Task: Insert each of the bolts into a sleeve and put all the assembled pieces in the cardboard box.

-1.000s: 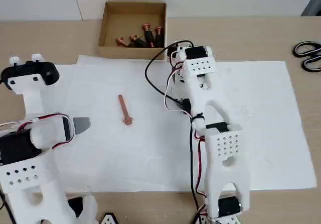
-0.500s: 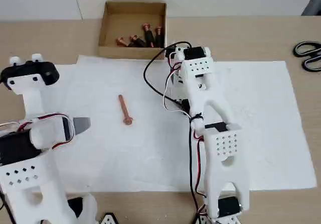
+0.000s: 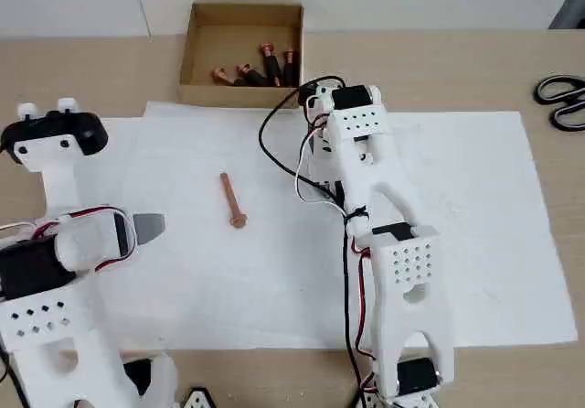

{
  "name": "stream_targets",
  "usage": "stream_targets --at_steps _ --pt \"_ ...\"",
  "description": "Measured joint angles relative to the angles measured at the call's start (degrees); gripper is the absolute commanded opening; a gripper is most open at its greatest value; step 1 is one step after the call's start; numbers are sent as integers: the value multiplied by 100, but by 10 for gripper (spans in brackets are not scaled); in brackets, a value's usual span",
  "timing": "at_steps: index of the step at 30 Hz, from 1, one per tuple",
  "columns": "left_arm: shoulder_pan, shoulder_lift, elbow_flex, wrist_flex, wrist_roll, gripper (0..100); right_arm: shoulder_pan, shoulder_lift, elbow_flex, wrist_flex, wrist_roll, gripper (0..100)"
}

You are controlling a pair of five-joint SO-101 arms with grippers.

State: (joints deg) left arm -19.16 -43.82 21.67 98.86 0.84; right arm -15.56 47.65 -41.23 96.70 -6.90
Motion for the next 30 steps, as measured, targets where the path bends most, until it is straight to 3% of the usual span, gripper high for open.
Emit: stream_targets --at_steps 3,14,20,25,30 --pt "0 0 0 0 0 302 70 0 -9 0 79 5" --pt "0 0 0 0 0 302 62 0 -369 97 501 4" --pt "0 44 0 0 -123 302 62 -949 -369 97 607 4" --pt "237 1029 -44 0 -325 302 281 -1697 -369 149 721 4" --pt "703 2716 -941 0 -334 302 677 -2268 -44 149 721 4"
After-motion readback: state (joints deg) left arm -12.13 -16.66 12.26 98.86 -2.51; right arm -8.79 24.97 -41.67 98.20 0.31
